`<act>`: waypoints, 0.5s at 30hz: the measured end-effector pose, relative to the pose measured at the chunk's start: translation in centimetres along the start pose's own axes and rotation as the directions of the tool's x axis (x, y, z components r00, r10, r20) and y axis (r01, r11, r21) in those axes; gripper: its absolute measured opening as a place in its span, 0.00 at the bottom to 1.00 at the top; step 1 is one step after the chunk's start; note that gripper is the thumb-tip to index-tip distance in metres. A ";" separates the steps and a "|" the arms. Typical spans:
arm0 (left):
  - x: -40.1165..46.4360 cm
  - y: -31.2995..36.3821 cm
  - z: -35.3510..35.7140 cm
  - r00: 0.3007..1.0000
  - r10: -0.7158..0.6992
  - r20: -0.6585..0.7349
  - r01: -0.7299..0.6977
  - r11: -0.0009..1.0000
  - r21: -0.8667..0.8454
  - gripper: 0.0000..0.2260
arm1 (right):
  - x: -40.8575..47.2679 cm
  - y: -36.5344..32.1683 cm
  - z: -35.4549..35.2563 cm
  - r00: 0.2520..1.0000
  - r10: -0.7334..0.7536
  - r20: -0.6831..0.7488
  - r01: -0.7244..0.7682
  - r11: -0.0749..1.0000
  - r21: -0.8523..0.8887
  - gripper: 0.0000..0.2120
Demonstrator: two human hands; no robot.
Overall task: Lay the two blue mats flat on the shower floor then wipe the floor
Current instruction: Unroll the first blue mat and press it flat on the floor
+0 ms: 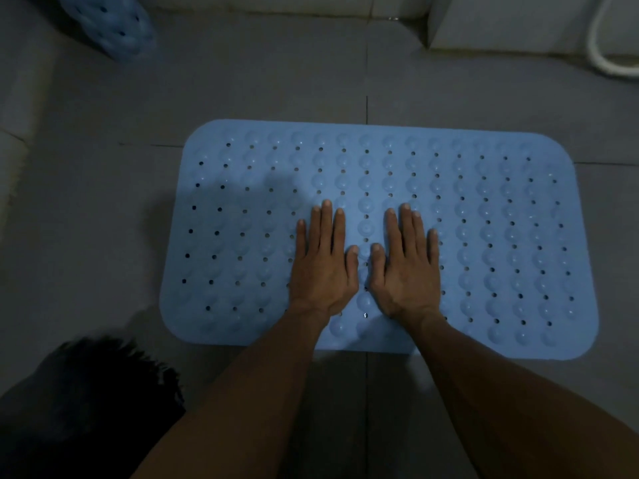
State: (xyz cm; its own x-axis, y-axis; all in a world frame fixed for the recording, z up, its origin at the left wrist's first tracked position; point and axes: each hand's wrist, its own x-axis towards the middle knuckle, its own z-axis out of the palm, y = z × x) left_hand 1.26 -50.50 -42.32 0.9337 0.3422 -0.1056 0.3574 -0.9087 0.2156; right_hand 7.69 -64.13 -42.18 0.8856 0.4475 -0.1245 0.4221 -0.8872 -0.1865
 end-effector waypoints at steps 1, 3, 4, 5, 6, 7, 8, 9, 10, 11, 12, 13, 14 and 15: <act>0.0 0.0 0.0 1.000 0.000 -0.010 0.000 1.000 -0.001 0.28 | 0.0 0.0 0.1 1.000 -0.001 -0.003 0.001 1.000 0.000 0.31; -0.1 -0.1 0.0 0.999 0.009 -0.040 -0.010 1.000 -0.025 0.28 | 0.1 0.1 0.2 1.000 -0.002 -0.006 0.002 1.000 0.004 0.31; -0.2 -0.1 0.0 0.998 0.018 -0.052 -0.019 0.999 -0.030 0.28 | 0.1 0.1 0.2 1.000 -0.003 -0.008 0.003 1.000 0.005 0.31; -0.2 -0.1 0.1 0.998 0.024 -0.060 -0.026 0.999 -0.023 0.28 | 0.1 0.1 0.3 1.000 -0.006 -0.010 0.007 1.000 0.006 0.31; -0.2 -0.1 0.2 0.998 0.027 -0.062 -0.028 0.999 -0.018 0.28 | 0.0 0.1 0.2 1.000 -0.010 -0.013 0.010 1.000 0.010 0.31; -0.2 -0.2 0.3 0.998 0.027 -0.060 -0.028 0.999 -0.019 0.28 | 0.0 0.1 0.2 1.000 -0.014 -0.013 0.015 1.000 0.017 0.31; -0.1 -0.2 0.4 0.998 0.026 -0.056 -0.026 1.000 -0.015 0.28 | 0.0 0.1 0.1 1.000 -0.019 -0.011 0.019 1.000 0.025 0.31; -0.1 -0.2 0.5 0.998 0.023 -0.050 -0.023 1.000 -0.004 0.28 | 0.0 0.1 0.0 1.000 -0.024 -0.008 0.024 0.999 0.026 0.31; -0.1 -0.2 0.6 0.999 0.018 -0.042 -0.017 1.000 0.007 0.28 | 0.0 0.1 0.0 1.000 -0.028 0.000 0.028 0.999 0.022 0.31; 0.0 -0.2 0.7 0.999 0.010 -0.030 -0.010 1.000 0.017 0.28 | 0.0 0.2 -0.1 0.999 -0.029 0.015 0.029 0.999 0.016 0.31; 0.1 -0.2 0.7 1.000 0.002 -0.016 -0.002 1.000 0.026 0.29 | 0.1 0.2 -0.3 0.999 -0.033 0.036 0.033 0.999 0.013 0.31; 0.0 -0.1 0.5 1.000 -0.004 0.006 0.004 0.999 0.032 0.29 | 0.1 0.2 -0.5 0.997 -0.043 0.060 0.042 0.999 0.014 0.31; 0.0 -0.1 0.3 1.000 0.000 0.024 0.000 0.999 0.035 0.30 | 0.1 0.3 -0.8 0.994 -0.058 0.089 0.056 0.998 0.021 0.31; 0.0 -0.1 -0.1 0.999 0.005 0.049 -0.007 0.999 0.032 0.30 | 0.1 0.4 -1.3 0.990 -0.077 0.119 0.074 0.997 0.030 0.31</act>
State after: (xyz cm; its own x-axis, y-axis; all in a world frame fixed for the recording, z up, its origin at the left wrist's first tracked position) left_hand 1.21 -50.36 -42.27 0.9333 0.3255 -0.1518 0.3504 -0.9181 0.1852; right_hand 8.20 -64.56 -41.01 0.8209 0.5249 -0.2248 0.4805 -0.8477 -0.2246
